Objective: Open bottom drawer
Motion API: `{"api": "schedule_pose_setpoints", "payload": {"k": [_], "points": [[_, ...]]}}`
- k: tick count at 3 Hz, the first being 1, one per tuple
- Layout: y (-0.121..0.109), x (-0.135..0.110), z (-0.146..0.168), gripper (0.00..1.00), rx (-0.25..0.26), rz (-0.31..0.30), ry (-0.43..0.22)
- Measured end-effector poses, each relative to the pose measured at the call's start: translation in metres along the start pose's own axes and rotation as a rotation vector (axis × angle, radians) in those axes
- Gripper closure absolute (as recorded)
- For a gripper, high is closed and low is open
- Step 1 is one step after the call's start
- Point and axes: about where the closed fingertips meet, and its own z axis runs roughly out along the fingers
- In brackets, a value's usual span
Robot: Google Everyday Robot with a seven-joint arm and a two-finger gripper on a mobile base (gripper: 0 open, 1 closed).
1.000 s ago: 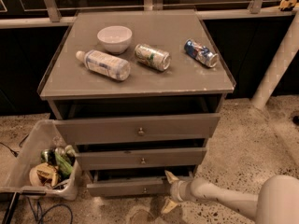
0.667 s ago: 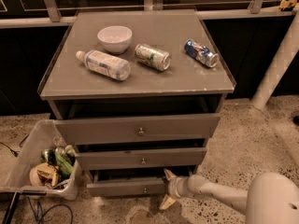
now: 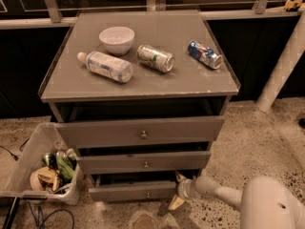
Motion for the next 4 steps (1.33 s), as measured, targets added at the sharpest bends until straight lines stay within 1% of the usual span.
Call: {"api": "schedule_pose_setpoints", "payload": {"k": [1, 4], "points": [[-0.0044, 0.0020, -0.0006, 0.18, 0.007, 0.001, 0.003], [-0.0056, -0.0026, -0.0068, 0.89, 0.007, 0.000, 0.003]]}}
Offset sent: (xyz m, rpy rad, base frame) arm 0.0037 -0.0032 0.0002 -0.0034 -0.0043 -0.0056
